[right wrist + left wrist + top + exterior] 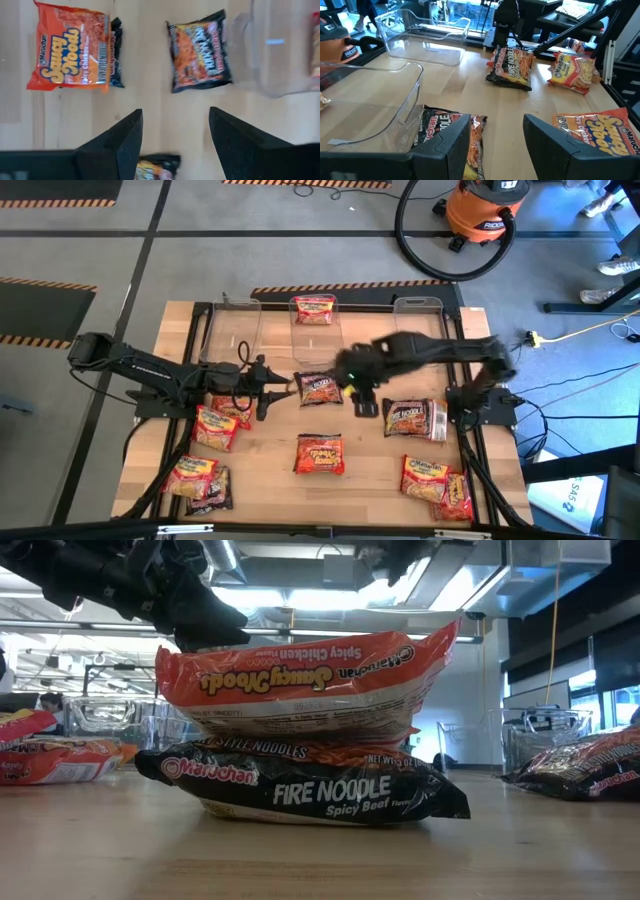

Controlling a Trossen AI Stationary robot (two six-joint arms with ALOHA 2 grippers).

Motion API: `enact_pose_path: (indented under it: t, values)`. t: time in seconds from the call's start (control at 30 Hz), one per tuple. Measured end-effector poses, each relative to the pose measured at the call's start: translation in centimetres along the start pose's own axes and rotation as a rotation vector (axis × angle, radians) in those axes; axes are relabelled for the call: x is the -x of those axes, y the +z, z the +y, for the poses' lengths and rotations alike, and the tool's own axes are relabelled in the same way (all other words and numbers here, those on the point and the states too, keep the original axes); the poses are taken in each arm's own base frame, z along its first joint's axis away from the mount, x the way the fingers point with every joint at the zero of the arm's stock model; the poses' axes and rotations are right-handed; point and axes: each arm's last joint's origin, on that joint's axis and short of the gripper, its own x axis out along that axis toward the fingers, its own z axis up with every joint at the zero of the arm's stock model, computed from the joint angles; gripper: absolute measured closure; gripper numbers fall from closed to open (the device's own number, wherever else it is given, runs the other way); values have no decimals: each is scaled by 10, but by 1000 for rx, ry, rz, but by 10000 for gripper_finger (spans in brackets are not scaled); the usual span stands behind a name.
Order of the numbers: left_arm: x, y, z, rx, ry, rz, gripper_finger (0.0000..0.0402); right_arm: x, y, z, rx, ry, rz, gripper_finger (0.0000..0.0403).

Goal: Sort Maruchan noodles
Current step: Put the bottom right red noodle pack into the middle transparent bin

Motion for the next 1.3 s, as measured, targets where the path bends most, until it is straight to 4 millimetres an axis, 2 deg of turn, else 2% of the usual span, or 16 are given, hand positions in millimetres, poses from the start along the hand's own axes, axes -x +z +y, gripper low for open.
enact_pose_path:
  t: [0.23, 0.43, 0.57, 0.7, 0.8, 0.93, 1.13, 1.3]
  values:
    - [0, 0, 0, 1, -6, -2, 225, -24, -78, 19, -247, 59, -103, 194]
    - [0, 0, 0, 1, -7, -1, 225, -36, -147, 43, -546, 104, -84, 194]
    - [0, 0, 0, 0, -7, -2, 225, -46, -183, 64, -725, 161, -38, 194]
    - [0, 1, 0, -3, -8, -8, 225, -55, -206, 89, -815, 232, -5, 194]
    - [0, 1, 0, -2, -8, -8, 225, -60, -216, 99, -854, 258, 18, 194]
    - [0, 1, 0, 1, -8, -8, 225, -69, -226, 98, -912, 224, 50, 178]
    - [0, 1, -1, 10, -37, -1, 225, -88, -247, 93, -978, 212, 235, 110]
    - [0, 1, -1, 11, -38, -1, 225, -97, -255, 95, -982, 289, 345, 81]
